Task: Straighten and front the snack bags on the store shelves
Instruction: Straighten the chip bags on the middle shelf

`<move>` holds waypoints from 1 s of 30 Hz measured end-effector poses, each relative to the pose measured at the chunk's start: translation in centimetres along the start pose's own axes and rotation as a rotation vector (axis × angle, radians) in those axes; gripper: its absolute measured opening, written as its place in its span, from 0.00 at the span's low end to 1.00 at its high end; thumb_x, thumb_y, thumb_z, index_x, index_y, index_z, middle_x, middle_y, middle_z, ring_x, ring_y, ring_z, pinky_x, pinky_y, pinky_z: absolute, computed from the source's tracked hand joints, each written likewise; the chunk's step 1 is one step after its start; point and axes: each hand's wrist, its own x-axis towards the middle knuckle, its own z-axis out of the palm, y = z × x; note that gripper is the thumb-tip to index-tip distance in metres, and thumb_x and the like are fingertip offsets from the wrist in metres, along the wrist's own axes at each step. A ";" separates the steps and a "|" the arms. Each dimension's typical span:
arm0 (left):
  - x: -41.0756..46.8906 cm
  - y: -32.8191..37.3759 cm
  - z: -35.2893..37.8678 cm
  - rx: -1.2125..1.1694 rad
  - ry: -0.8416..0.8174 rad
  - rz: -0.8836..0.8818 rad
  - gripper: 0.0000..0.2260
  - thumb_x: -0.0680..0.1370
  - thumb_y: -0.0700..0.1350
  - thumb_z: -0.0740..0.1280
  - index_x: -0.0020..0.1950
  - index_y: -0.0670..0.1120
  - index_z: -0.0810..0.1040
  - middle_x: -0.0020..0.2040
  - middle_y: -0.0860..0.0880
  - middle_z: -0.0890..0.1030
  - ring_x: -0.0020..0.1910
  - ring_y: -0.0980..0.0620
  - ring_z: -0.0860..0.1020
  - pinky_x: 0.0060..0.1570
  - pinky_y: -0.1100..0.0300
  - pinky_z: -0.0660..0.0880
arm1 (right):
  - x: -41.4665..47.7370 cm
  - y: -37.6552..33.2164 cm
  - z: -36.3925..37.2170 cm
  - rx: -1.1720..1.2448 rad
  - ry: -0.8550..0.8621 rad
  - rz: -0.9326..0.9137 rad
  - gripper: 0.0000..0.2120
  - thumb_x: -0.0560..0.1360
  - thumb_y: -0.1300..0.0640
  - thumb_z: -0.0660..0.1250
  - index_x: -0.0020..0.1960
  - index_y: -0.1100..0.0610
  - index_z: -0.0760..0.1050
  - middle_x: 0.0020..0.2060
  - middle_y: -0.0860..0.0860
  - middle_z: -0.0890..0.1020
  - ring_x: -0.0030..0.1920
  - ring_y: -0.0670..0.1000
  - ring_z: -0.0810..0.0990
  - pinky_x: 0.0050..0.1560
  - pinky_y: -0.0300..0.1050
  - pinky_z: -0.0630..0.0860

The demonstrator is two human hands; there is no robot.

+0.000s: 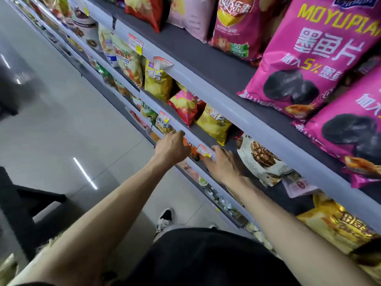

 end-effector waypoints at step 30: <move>22.5 -3.2 -0.7 -0.227 0.035 0.157 0.58 0.65 0.65 0.81 0.84 0.45 0.53 0.78 0.41 0.67 0.79 0.38 0.64 0.76 0.40 0.61 | 13.5 -3.4 2.8 0.814 0.495 0.722 0.57 0.60 0.36 0.83 0.79 0.50 0.58 0.75 0.50 0.70 0.73 0.56 0.71 0.73 0.57 0.71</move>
